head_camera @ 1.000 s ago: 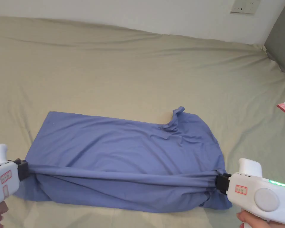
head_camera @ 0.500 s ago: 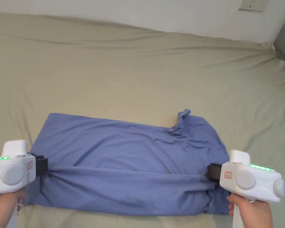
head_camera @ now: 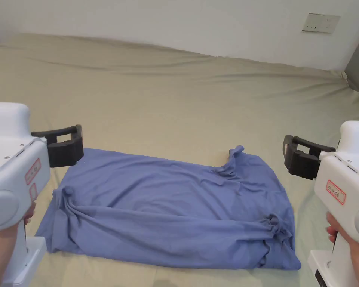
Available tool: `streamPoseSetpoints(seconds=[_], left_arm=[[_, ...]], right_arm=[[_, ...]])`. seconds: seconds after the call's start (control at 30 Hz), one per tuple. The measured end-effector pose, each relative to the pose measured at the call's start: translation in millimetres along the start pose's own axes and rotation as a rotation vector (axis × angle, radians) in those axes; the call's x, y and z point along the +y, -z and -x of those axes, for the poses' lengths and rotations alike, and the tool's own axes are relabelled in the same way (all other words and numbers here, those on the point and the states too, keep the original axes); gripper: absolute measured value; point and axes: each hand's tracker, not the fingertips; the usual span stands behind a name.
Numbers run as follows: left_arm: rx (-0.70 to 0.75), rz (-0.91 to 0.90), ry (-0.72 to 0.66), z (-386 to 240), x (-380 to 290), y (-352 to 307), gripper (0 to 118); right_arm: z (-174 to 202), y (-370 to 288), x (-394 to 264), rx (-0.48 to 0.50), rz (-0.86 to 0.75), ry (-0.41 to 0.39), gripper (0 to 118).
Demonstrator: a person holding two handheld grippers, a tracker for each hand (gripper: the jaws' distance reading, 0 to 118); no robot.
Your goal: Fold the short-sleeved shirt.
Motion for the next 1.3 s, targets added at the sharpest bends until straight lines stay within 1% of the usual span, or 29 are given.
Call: streamPoseSetpoints(seconds=[0.03, 0.07, 0.13, 0.17, 0.2, 0.23, 0.27, 0.3, 0.33, 0.37, 0.47, 0.57, 0.73, 0.77, 0.8, 0.87, 0.9, 0.97, 1.0, 1.03, 1.07, 1.17, 1.23, 1.27, 1.3], left_arm=[[0.002, -0.020, 0.020, -5.0, 2.7, -8.7, 110], [0.001, -0.046, 0.036, -10.9, 6.5, -19.1, 105], [0.016, -0.084, 0.070, -22.6, 10.0, -35.6, 79], [0.017, -0.087, 0.084, -24.0, 7.5, -36.4, 65], [0.017, -0.094, 0.095, -28.2, 7.3, -41.0, 47], [0.014, -0.098, 0.100, -31.9, 6.9, -45.5, 34], [0.011, -0.103, 0.105, -35.2, 6.0, -49.2, 22], [0.008, -0.110, 0.108, -39.7, 4.9, -52.2, 9], [0.008, -0.112, 0.113, -41.8, 3.8, -53.5, 0], [0.005, -0.112, 0.120, -43.2, 2.7, -54.8, 0], [-0.022, -0.094, 0.138, -46.3, 3.5, -56.2, 0], [-0.002, -0.100, 0.183, -49.2, 3.1, -57.4, 0], [-0.007, -0.062, 0.205, -48.6, -4.7, -46.0, 0], [-0.004, -0.039, 0.222, -48.6, -10.1, -40.2, 6], [-0.007, 0.005, 0.241, -48.4, -15.9, -34.0, 15], [-0.025, 0.082, 0.228, -44.5, -30.1, -21.0, 26], [-0.053, 0.137, 0.207, -39.7, -39.5, -11.8, 54], [-0.072, 0.263, 0.163, -29.4, -62.3, 7.7, 102], [-0.074, 0.307, 0.132, -22.7, -77.0, 17.1, 118], [-0.072, 0.318, 0.113, -15.9, -88.3, 23.8, 116], [-0.040, 0.408, 0.097, -8.1, -103.0, 33.2, 117], [0.022, 0.558, 0.001, 19.6, -148.9, 63.9, 117], [0.080, 0.649, -0.029, 34.3, -176.5, 84.2, 117], [0.109, 0.672, -0.028, 39.5, -187.1, 92.0, 115], [0.133, 0.691, -0.015, 43.6, -195.9, 99.2, 108]], right_arm=[[7.8, -12.5, 6.3, 0.006, -0.019, -0.018, 96], [14.2, -22.1, 11.3, 0.015, -0.033, -0.030, 96], [25.8, -37.0, 17.9, 0.034, -0.040, -0.051, 88], [32.8, -44.1, 20.1, 0.036, -0.051, -0.070, 79], [39.6, -50.3, 21.1, 0.038, -0.064, -0.096, 56], [41.8, -51.0, 18.9, 0.033, -0.074, -0.123, 31], [47.5, -54.3, 17.9, 0.024, -0.082, -0.145, 8], [52.8, -57.2, 16.4, 0.032, -0.089, -0.154, 4], [55.9, -58.9, 14.9, 0.029, -0.088, -0.163, 2], [55.9, -57.6, 10.7, 0.037, -0.075, -0.171, 2], [57.0, -57.8, 6.4, 0.058, -0.056, -0.152, 2], [59.6, -57.1, 2.1, 0.037, -0.052, -0.180, 2], [58.2, -53.3, -6.1, 0.033, -0.035, -0.182, 2], [59.6, -54.2, -8.7, 0.031, -0.031, -0.183, 2], [57.8, -52.2, -11.2, 0.030, -0.022, -0.181, 2], [55.1, -50.6, -16.2, 0.034, -0.001, -0.169, 2], [53.1, -49.9, -19.2, 0.033, 0.009, -0.162, 2], [47.4, -47.3, -25.3, 0.026, 0.027, -0.161, 2], [44.1, -46.1, -28.5, 0.021, 0.037, -0.161, 2], [42.5, -47.7, -31.9, 0.014, 0.048, -0.161, 2], [38.6, -46.8, -35.2, 0.008, 0.059, -0.160, 2], [26.0, -45.5, -45.6, -0.007, 0.109, -0.138, 2], [16.6, -43.2, -53.0, -0.020, 0.138, -0.129, 2], [12.4, -42.0, -56.6, -0.028, 0.150, -0.130, 2], [11.1, -43.0, -59.6, -0.039, 0.166, -0.134, 2]])
